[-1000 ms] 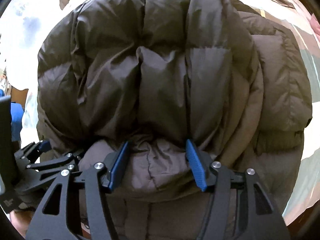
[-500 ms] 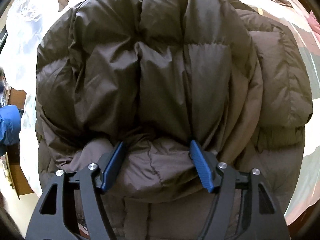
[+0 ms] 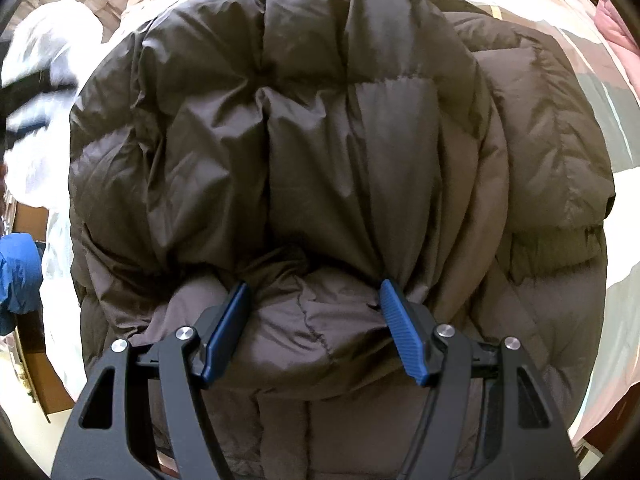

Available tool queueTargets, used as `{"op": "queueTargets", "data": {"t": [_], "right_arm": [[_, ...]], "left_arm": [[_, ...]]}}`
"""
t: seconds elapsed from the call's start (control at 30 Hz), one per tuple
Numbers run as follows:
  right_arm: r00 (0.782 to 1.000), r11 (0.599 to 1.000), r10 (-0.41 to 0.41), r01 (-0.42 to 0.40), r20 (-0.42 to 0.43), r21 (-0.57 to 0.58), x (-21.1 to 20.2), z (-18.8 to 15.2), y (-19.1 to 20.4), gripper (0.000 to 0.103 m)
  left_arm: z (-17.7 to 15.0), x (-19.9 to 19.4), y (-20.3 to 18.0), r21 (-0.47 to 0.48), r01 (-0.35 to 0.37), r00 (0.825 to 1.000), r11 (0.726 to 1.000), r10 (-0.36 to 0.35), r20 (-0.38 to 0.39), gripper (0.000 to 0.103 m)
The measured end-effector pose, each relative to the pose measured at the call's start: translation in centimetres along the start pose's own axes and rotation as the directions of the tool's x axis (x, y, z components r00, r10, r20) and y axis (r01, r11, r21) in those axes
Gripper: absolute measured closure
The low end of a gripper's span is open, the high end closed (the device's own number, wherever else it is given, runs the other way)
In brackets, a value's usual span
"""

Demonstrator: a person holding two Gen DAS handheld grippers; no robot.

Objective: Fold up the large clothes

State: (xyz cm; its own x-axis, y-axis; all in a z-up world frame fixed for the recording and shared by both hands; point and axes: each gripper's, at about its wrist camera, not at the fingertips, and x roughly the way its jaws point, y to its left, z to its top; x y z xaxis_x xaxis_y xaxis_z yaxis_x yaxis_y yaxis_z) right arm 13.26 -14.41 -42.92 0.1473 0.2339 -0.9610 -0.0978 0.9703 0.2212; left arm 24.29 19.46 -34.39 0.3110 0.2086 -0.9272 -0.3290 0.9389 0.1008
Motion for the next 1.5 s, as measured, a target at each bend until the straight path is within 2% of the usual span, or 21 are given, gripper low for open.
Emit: {"op": "queueTargets", "data": {"t": [0.1, 0.17, 0.23, 0.3, 0.37, 0.43, 0.47, 0.5, 0.57, 0.67, 0.7, 0.77, 0.8, 0.87, 0.97, 1.03, 1.13, 1.23, 1.4, 1.47, 1.5], "right_arm": [[1.000, 1.000, -0.016, 0.016, 0.006, 0.001, -0.6, -0.2, 0.1, 0.035], [0.999, 0.999, -0.032, 0.032, 0.015, 0.005, -0.8, -0.2, 0.6, 0.035], [0.998, 1.000, -0.030, 0.030, 0.060, 0.010, -2.3, -0.3, 1.4, 0.035], [0.991, 1.000, 0.001, 0.000, 0.130, -0.009, -4.1, -0.2, 2.7, 0.035], [0.981, 0.998, 0.046, -0.040, 0.188, -0.038, -6.0, -0.2, 4.5, 0.034], [0.970, 0.991, 0.130, -0.118, 0.207, -0.067, -7.3, -0.2, 6.9, 0.020], [0.971, 0.990, 0.126, -0.111, 0.204, -0.082, -7.6, -0.2, 8.1, 0.019], [0.975, 0.994, 0.063, -0.041, 0.215, -0.104, -7.7, -0.2, 9.6, 0.019], [0.960, 0.995, -0.043, 0.068, 0.276, -0.080, -8.1, 0.0, 10.2, 0.019], [0.967, 0.997, -0.074, 0.071, 0.245, 0.023, -7.4, 1.1, 7.7, 0.019], [0.970, 0.995, -0.097, 0.092, 0.224, 0.035, -6.9, 1.3, 7.0, 0.019], [0.971, 0.977, -0.214, 0.211, 0.110, 0.037, -3.2, 1.1, 4.7, 0.019], [0.970, 0.971, -0.237, 0.236, 0.044, 0.029, -1.4, 0.7, 3.8, 0.018], [0.974, 0.974, -0.228, 0.227, -0.014, -0.010, 0.9, -0.3, 2.7, 0.018], [0.980, 0.980, -0.194, 0.195, 0.046, -0.034, -0.5, -1.2, 2.7, 0.018], [0.981, 0.990, -0.141, 0.142, 0.130, 0.005, -2.3, -2.0, 2.1, 0.019], [0.973, 0.991, -0.124, 0.113, 0.192, 0.070, -4.1, -2.5, 1.2, 0.018], [0.962, 0.992, -0.120, 0.104, 0.247, 0.077, -5.9, -1.6, 1.3, 0.018], [0.933, 0.993, -0.097, 0.117, 0.347, -0.035, -7.9, 2.8, 5.7, 0.016], [0.950, 0.993, -0.082, 0.102, 0.300, -0.051, -6.3, 4.1, 5.3, 0.014], [0.967, 0.992, -0.098, 0.112, 0.235, -0.049, -4.0, 4.6, 5.2, 0.014]], "left_arm": [[-1.7, 1.4, 6.9, -0.094, -0.161, 0.987, 0.982, 0.157, -0.046, 0.013], [-3.4, 1.8, 10.8, -0.145, -0.221, 0.974, 0.964, 0.211, -0.083, 0.013], [-5.7, 1.4, 13.6, -0.203, -0.206, 0.976, 0.957, 0.187, -0.109, 0.013], [-7.5, 0.3, 14.1, -0.218, -0.195, 0.979, 0.956, 0.175, -0.109, 0.013], [-9.4, -1.6, 12.8, -0.220, -0.138, 0.989, 0.966, 0.123, -0.080, 0.013], [-11.2, -3.4, 9.8, -0.209, -0.058, 0.997, 0.976, 0.048, -0.055, 0.013], [-11.7, -3.8, 7.9, -0.197, -0.018, 0.999, 0.980, 0.008, -0.051, 0.013], [-12.4, -4.0, 5.5, -0.175, 0.039, 0.997, 0.984, -0.049, -0.051, 0.013], [-13.7, -4.5, 1.1, -0.131, 0.117, 0.992, 0.984, -0.123, -0.039, 0.012], [-15.3, -3.8, -4.4, -0.078, 0.200, 0.975, 0.977, -0.206, -0.079, 0.010], [-16.0, -2.8, -6.1, -0.052, 0.192, 0.976, 0.980, -0.196, -0.093, 0.008], [-17.8, 0.3, -8.9, 0.021, 0.146, 0.979, 0.989, -0.142, -0.143, 0.005], [-18.7, 1.9, -9.8, 0.036, 0.136, 0.978, 0.990, -0.128, -0.167, 0.002], [-19.9, 3.9, -9.7, -0.019, 0.171, 0.972, 0.985, -0.172, -0.163, 0.002], [-20.5, 4.1, -9.5, -0.016, 0.194, 0.973, 0.981, -0.194, -0.123, 0.002], [-20.7, 3.6, -9.4, -0.020, 0.201, 0.973, 0.979, -0.202, -0.116, 0.002], [-19.7, 2.0, -8.3, -0.087, 0.222, 0.964, 0.971, -0.232, -0.128, 0.002], [-18.3, -1.1, -6.8, -0.084, 0.203, 0.979, 0.976, -0.205, -0.010, 0.002], [-16.3, -1.4, -5.4, -0.036, 0.133, 0.991, 0.991, -0.133, -0.016, 0.002], [-16.0, -1.1, -4.9, -0.028, 0.110, 0.993, 0.993, -0.111, -0.037, 0.002], [-15.8, -0.7, -4.1, -0.021, 0.100, 0.993, 0.995, -0.101, -0.060, 0.002]]}}
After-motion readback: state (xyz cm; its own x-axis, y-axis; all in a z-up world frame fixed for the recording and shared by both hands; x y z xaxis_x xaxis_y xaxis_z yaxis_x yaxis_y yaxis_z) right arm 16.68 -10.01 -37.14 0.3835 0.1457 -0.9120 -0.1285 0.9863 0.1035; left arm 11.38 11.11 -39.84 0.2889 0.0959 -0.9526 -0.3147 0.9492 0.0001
